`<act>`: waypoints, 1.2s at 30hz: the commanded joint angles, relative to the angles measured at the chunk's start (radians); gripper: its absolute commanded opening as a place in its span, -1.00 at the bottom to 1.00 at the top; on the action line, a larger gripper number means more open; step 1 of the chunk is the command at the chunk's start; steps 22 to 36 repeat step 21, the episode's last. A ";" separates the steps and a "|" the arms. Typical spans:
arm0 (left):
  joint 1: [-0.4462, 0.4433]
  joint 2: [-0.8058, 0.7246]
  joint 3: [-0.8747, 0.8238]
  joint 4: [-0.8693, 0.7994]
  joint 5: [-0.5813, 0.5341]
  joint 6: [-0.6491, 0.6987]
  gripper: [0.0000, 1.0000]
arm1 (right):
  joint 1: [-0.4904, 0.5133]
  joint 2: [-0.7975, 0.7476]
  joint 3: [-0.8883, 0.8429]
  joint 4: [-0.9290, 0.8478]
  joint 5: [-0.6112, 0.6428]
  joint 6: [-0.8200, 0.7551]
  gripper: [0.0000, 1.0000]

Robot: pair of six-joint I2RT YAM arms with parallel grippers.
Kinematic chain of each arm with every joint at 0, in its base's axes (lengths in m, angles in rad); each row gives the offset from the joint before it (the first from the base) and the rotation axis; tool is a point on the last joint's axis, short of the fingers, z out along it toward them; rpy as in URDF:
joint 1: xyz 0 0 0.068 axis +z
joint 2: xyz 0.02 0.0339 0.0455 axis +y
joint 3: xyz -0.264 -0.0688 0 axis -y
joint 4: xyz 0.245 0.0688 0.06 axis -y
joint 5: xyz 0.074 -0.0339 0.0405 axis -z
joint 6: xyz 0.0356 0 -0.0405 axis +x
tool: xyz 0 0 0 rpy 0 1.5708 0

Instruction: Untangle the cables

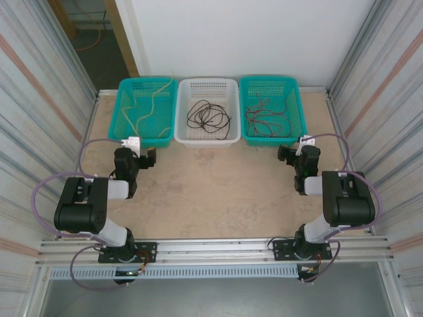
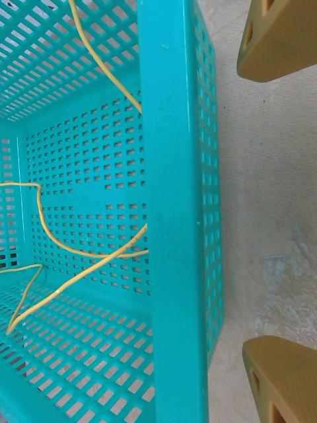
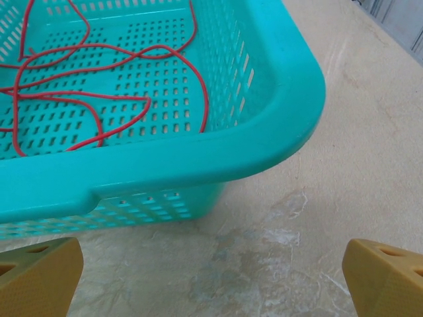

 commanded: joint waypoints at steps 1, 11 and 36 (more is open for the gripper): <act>0.002 -0.008 0.014 -0.001 0.006 0.001 0.97 | 0.001 -0.009 0.012 -0.003 -0.009 -0.003 0.98; 0.002 -0.008 0.016 -0.002 0.005 0.001 0.97 | -0.001 -0.007 0.014 -0.005 -0.011 -0.003 0.98; 0.001 -0.007 0.015 -0.002 0.005 0.001 0.97 | -0.008 -0.008 0.015 -0.010 -0.048 -0.008 0.98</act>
